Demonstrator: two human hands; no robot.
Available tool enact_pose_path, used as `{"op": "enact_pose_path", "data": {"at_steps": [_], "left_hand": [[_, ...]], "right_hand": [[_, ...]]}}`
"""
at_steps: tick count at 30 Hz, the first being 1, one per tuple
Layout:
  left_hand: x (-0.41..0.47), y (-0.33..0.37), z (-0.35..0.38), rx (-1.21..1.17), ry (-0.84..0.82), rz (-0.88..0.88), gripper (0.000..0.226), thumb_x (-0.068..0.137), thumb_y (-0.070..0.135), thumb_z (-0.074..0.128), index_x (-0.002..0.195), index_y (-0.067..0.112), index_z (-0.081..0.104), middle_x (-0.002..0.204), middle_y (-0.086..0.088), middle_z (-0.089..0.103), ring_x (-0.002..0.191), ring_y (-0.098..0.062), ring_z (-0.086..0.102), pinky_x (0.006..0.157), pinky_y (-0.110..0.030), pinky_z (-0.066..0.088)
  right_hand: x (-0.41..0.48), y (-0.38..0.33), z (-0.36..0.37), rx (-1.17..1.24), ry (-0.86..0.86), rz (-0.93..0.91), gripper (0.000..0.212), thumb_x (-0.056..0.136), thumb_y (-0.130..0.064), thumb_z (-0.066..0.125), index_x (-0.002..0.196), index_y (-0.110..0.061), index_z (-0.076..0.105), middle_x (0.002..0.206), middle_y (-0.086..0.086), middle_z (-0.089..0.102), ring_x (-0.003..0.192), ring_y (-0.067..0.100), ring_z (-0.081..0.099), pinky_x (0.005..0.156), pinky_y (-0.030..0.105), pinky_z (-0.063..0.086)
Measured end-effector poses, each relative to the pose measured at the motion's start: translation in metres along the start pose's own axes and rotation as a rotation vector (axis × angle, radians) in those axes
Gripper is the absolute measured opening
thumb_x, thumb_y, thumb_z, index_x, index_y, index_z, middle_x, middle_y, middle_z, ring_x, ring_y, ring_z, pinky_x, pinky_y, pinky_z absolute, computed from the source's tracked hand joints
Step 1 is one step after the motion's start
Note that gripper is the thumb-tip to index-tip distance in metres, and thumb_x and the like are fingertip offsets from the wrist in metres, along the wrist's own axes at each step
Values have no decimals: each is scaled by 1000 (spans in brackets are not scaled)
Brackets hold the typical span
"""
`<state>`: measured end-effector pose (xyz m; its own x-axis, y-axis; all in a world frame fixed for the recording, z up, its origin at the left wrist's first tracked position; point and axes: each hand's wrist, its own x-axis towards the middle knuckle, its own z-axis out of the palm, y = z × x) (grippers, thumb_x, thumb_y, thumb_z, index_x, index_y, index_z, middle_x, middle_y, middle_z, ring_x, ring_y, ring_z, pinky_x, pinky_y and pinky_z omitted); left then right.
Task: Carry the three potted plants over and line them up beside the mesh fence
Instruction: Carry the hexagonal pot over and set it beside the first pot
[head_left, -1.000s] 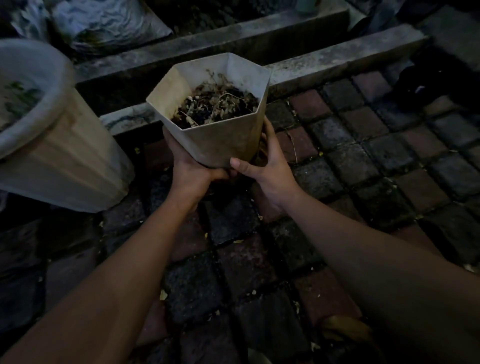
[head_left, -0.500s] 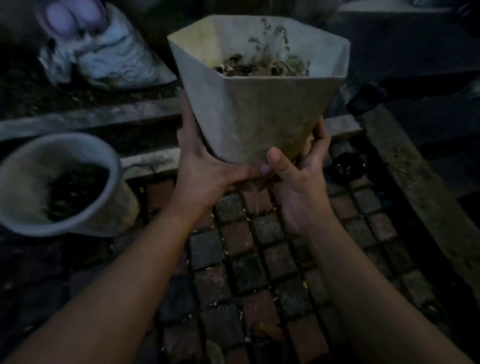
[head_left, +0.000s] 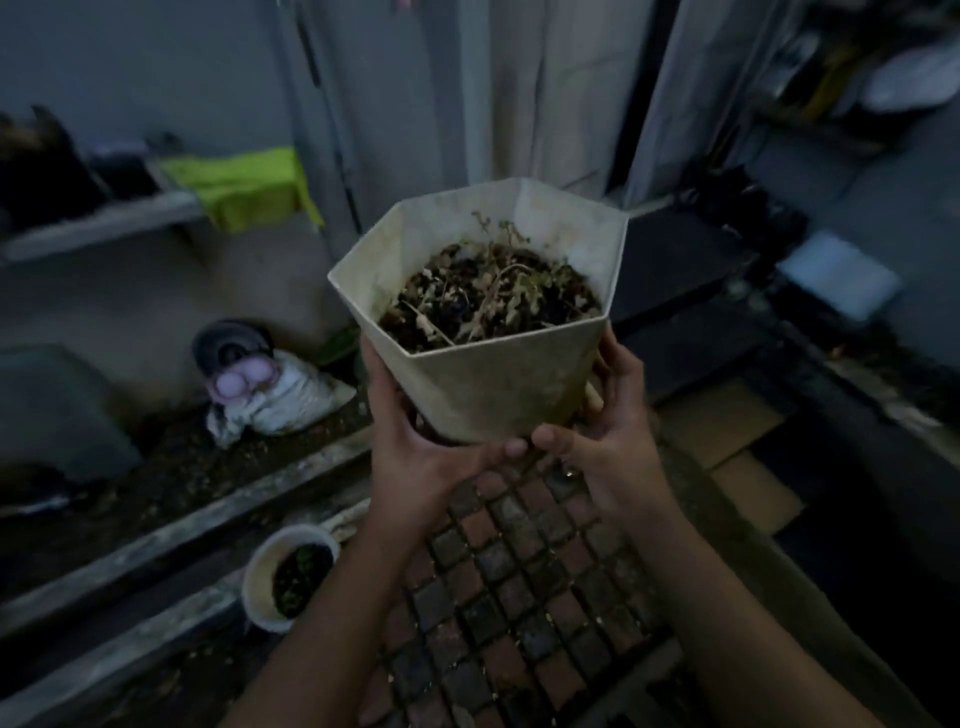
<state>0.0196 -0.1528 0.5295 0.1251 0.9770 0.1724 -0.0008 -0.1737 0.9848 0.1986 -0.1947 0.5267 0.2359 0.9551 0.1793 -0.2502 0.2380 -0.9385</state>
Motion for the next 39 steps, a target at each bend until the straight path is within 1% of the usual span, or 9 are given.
{"op": "enact_pose_path", "data": {"at_steps": [5,10,13,16,21,25,31,36,39], "left_hand": [[-15,116,25,-58,-62,159,156,29,29,102,157,-3,20,156,-15,44,123,20,53,89,0,47],[-30,175,32,-186,-271,239,157,31,32,105,161,10,21,149,1,55,127,-3,62,89,-14,57],[-43,201,27,-233,-428,286,159,30,52,103,162,19,20,149,3,57,131,-13,62,100,-40,60],[-60,224,24,-249,-613,292,162,31,61,100,163,24,14,153,3,53,136,-17,58,106,-49,56],[-120,274,34,-317,-918,409,151,44,53,99,160,51,3,165,10,35,145,-14,49,108,-47,54],[-198,308,50,-459,-1145,453,137,56,43,91,156,61,-1,162,32,30,140,4,49,107,-34,56],[-361,338,86,-644,-1451,359,138,54,32,88,164,41,4,164,7,41,133,-5,60,98,-28,60],[-531,357,97,-775,-1722,314,135,59,18,91,163,43,9,164,12,39,135,-1,57,92,-15,56],[-630,368,95,-837,-1877,244,132,58,28,89,163,41,10,164,9,41,141,-10,54,100,-24,56]], "right_hand": [[-28,-115,9,-52,78,-211,86,60,-32,97,133,-34,53,159,15,34,133,26,48,94,41,54],[-77,-185,30,-285,316,-431,101,64,-57,89,149,-37,37,159,-7,39,145,11,43,105,39,52],[-119,-211,51,-340,362,-516,96,72,-47,84,150,-43,28,151,-31,45,142,-1,44,104,29,51],[-162,-228,69,-353,508,-573,97,67,-50,90,146,-61,34,159,-23,38,145,9,43,103,43,54],[-251,-263,94,-458,823,-681,94,57,-57,92,136,-70,42,153,-31,43,141,2,47,100,32,54],[-338,-290,111,-605,1051,-748,95,61,-67,86,139,-73,32,164,-12,34,148,12,40,110,45,50],[-511,-328,124,-909,1442,-703,90,63,-76,78,135,-79,24,166,-18,23,153,7,27,121,49,35],[-677,-341,148,-977,1700,-734,84,69,-65,82,138,-72,34,166,-17,26,155,9,21,123,52,29],[-771,-348,170,-1008,1841,-785,83,67,-55,88,138,-64,46,164,-8,34,153,14,30,119,56,35]]}}
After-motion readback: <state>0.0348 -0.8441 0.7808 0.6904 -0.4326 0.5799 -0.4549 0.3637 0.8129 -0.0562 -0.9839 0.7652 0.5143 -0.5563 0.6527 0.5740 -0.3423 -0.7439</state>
